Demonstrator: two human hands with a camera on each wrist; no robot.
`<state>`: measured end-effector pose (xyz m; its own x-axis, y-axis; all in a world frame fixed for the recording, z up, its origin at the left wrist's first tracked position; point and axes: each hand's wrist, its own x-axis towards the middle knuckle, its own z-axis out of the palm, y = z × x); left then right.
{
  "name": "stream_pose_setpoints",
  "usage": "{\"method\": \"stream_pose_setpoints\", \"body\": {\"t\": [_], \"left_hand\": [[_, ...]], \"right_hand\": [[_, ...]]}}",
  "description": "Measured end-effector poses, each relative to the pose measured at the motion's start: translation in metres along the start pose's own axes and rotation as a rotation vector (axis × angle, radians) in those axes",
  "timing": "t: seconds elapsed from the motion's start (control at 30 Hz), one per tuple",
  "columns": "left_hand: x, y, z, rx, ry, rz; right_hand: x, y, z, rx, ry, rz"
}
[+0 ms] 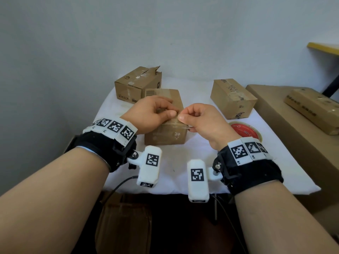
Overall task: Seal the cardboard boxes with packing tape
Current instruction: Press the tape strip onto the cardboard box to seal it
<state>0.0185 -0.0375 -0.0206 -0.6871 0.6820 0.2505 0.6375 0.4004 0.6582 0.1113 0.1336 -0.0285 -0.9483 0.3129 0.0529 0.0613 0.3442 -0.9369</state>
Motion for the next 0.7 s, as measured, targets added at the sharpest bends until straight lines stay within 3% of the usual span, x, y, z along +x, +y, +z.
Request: {"method": "stream_pose_setpoints", "body": {"t": [0.1,0.4,0.7], "left_hand": [[0.001,0.004,0.002,-0.016,0.02,-0.018],[0.002,0.013,-0.005,0.077,-0.096,-0.024],[-0.002,0.014,-0.009,0.007,-0.181,-0.003]], "right_hand": [[0.0,0.0,0.0,-0.003,0.002,0.01],[-0.003,0.0,-0.001,-0.075,-0.033,-0.05],[-0.001,0.014,-0.001,-0.166,-0.01,-0.218]]}}
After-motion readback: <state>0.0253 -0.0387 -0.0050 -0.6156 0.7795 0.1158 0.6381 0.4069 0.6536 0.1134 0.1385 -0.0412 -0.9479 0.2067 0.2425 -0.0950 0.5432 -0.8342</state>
